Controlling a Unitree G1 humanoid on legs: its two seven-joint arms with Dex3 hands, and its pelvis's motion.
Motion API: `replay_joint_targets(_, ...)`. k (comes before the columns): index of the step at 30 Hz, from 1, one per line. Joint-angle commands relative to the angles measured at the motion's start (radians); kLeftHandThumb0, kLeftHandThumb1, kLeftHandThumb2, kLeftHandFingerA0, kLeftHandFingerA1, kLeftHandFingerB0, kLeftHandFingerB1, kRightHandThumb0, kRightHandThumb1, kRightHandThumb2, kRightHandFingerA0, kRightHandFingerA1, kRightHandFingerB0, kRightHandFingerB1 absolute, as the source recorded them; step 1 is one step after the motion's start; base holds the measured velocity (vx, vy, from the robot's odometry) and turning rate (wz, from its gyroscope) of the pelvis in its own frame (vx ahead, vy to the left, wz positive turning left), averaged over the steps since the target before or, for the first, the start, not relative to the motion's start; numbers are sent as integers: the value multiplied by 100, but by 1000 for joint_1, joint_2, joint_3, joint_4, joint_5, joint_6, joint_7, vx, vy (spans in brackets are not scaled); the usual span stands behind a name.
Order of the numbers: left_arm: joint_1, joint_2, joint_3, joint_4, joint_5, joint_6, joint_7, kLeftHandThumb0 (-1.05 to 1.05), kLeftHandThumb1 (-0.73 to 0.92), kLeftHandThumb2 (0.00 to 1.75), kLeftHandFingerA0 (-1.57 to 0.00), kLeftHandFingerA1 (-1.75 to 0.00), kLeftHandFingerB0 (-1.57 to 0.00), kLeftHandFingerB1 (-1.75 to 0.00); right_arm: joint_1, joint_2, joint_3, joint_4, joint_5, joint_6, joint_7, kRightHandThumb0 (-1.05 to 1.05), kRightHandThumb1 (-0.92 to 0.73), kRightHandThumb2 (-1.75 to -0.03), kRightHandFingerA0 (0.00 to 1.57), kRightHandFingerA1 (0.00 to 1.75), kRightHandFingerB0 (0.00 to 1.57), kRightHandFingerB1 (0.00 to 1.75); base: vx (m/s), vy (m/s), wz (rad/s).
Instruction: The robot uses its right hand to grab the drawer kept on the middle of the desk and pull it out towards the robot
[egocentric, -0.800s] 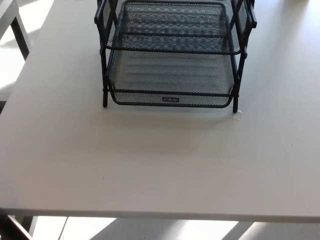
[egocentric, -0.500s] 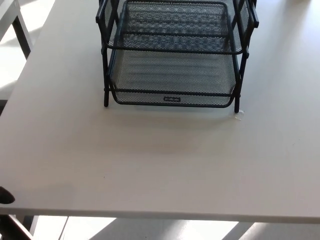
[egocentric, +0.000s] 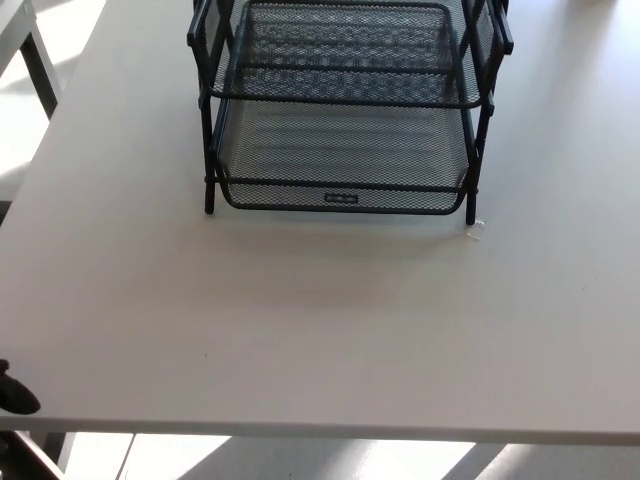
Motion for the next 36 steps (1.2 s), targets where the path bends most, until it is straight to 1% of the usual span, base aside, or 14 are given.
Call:
replay_joint_targets(1, 11, 33, 14, -10, 24, -49, -33, -28, 55, 56, -80, -87, -80, -56, 49, -70, -109, -238, -53, 132, 14, -60, -48, -79, 82, 101, 23, 43, 0, 0, 0)
replay_joint_targets(5, 13, 34, 17, -15, 20, -52, -39, -29, 55, 57, -79, -86, -79, -56, 41, -79, -150, -377, -104, 113, -11, -72, -55, -85, 54, 85, 20, 42, 0, 0, 0)
replay_joint_targets(6, 10, 33, 17, -8, 23, -60, -34, -27, 54, 57, -80, -85, -80, -57, -5, -83, -143, -448, -125, 166, -6, -74, -67, -60, 29, 79, 20, 36, 0, 0, 0)
replay_joint_targets(8, 9, 33, 16, -6, 23, -59, -36, -28, 54, 57, -79, -85, -79, -56, -25, -60, -147, -463, -144, 121, -60, -80, -66, -60, 27, 68, 19, 42, 0, 0, 0)
replay_joint_targets(9, 7, 32, 16, 1, 28, -75, -27, -27, 54, 56, -80, -87, -80, -57, -79, -64, -128, -528, -146, 191, -23, -87, -54, -93, 9, 62, 7, 53, 0, 0, 0)
replay_joint_targets(10, 8, 31, 17, -1, 27, -71, -29, -29, 55, 56, -80, -88, -80, -57, -108, -68, -106, -532, -157, 198, -19, -43, -30, -97, 0, 55, 4, 56, 0, 0, 0)
replay_joint_targets(11, 8, 31, 17, -1, 27, -69, -31, -29, 55, 56, -80, -88, -80, -57, -119, -68, -98, -533, -165, 202, -17, -43, -30, -97, 0, 55, 4, 56, 0, 0, 0)
replay_joint_targets(12, 10, 32, 19, -8, 28, -63, -34, -29, 55, 56, -80, -89, -80, -58, -148, -56, -88, -536, -164, 173, -36, -87, -68, -62, 8, 74, 6, 47, 0, 0, 0)
replay_joint_targets(13, 10, 30, 20, -11, 29, -57, -35, -29, 55, 56, -80, -86, -80, -57, -204, -31, -69, -570, -162, 126, -64, -77, -49, -86, 13, 65, 9, 49, 0, 0, 0)
replay_joint_targets(20, 8, 23, 22, -8, 15, -53, -50, -28, 55, 56, -81, -87, -79, -57, -304, -11, 32, -663, -226, 63, -62, -76, -51, -84, 25, 53, 14, 42, 1, 0, 1)
replay_joint_targets(27, 7, 23, 26, -11, 26, -60, -48, -29, 55, 56, -80, -87, -80, -58, -418, 60, 139, -736, -215, -22, -50, -77, -52, -89, 16, 53, 10, 42, 0, 0, 0)
replay_joint_targets(31, 7, 22, 28, -9, 28, -64, -50, -28, 54, 56, -79, -86, -80, -57, -514, 88, 255, -797, -296, 15, -16, -76, -50, -88, 14, 54, 9, 43, 0, 0, 0)
replay_joint_targets(32, 17, 16, 29, -15, 30, -58, -47, -28, 54, 56, -79, -86, -80, -57, -546, 104, 288, -802, -313, 29, -7, -74, -63, -59, 18, 47, 17, 32, 0, 0, 0)
replay_joint_targets(36, 19, 12, 31, -19, 31, -47, -51, -29, 55, 56, -80, -86, -80, -56, -651, 168, 391, -729, -342, -44, -38, -78, -68, -61, 19, 41, 15, 31, 0, 0, 0)
